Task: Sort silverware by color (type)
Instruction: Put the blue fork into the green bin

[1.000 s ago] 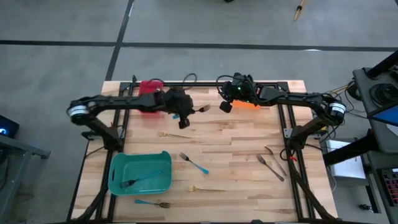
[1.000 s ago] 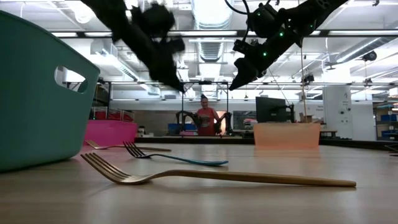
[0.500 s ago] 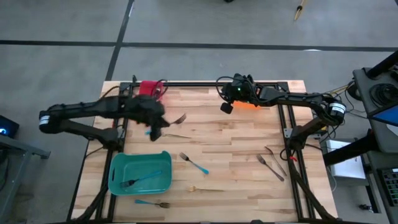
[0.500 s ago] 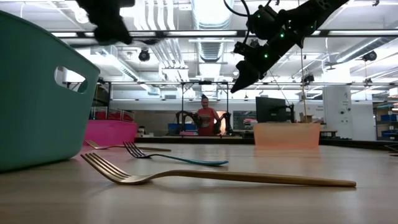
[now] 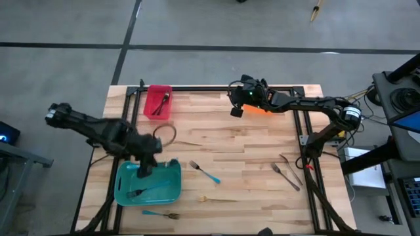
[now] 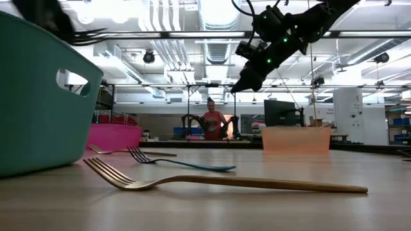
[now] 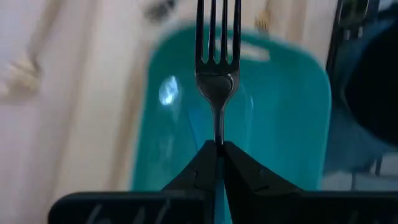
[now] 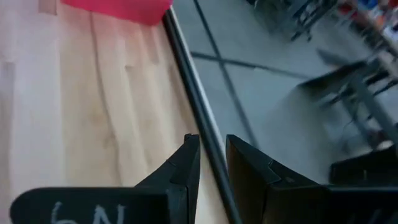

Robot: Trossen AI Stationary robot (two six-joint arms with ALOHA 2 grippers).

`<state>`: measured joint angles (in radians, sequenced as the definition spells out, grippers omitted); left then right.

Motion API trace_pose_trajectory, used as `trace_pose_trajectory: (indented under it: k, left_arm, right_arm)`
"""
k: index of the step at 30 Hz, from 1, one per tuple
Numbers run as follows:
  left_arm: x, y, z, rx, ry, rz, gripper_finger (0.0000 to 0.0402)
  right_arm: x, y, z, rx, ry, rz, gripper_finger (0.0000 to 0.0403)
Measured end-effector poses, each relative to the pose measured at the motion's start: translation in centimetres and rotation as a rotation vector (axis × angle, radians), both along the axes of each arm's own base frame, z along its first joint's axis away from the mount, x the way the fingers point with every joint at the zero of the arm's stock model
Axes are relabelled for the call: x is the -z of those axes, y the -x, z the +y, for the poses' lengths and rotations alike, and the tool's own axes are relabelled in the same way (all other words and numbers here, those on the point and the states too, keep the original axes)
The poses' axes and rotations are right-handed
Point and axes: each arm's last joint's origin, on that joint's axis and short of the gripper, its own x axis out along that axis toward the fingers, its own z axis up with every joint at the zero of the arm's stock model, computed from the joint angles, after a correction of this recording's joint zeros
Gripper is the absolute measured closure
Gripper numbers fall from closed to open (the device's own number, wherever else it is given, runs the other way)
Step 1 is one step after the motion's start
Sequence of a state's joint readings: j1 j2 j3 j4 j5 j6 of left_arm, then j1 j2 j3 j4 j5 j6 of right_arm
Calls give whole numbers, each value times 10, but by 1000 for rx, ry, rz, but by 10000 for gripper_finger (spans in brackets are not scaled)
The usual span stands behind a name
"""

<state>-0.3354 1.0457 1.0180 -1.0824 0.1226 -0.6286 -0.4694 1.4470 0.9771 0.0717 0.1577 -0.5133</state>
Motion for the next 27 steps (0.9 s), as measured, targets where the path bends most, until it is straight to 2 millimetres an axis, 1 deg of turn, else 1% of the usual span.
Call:
trace_pose_trajectory:
  k: [4,7,11,13,16,20,27]
  left_arm:
    - [6,3,-23,82,-1,46,402]
    - [14,2,-34,107,-58,101,402]
    - [31,-3,-38,100,-124,211,402]
    - [39,-9,-42,91,-136,239,402]
    - [46,-16,-46,86,-144,256,402]
    - [54,-22,-49,96,-157,275,401]
    - [69,-28,-53,137,-193,322,401]
  right_arm:
    - [2,-3,-3,-25,62,14,335]
    - [4,-3,-8,-50,127,54,334]
    - [-5,-2,-21,-36,237,3,334]
    - [-9,1,-28,-10,254,-37,336]
    - [-11,6,-38,31,234,-77,339]
    - [-7,12,-47,66,213,-64,342]
    - [-5,13,-49,76,194,-54,343]
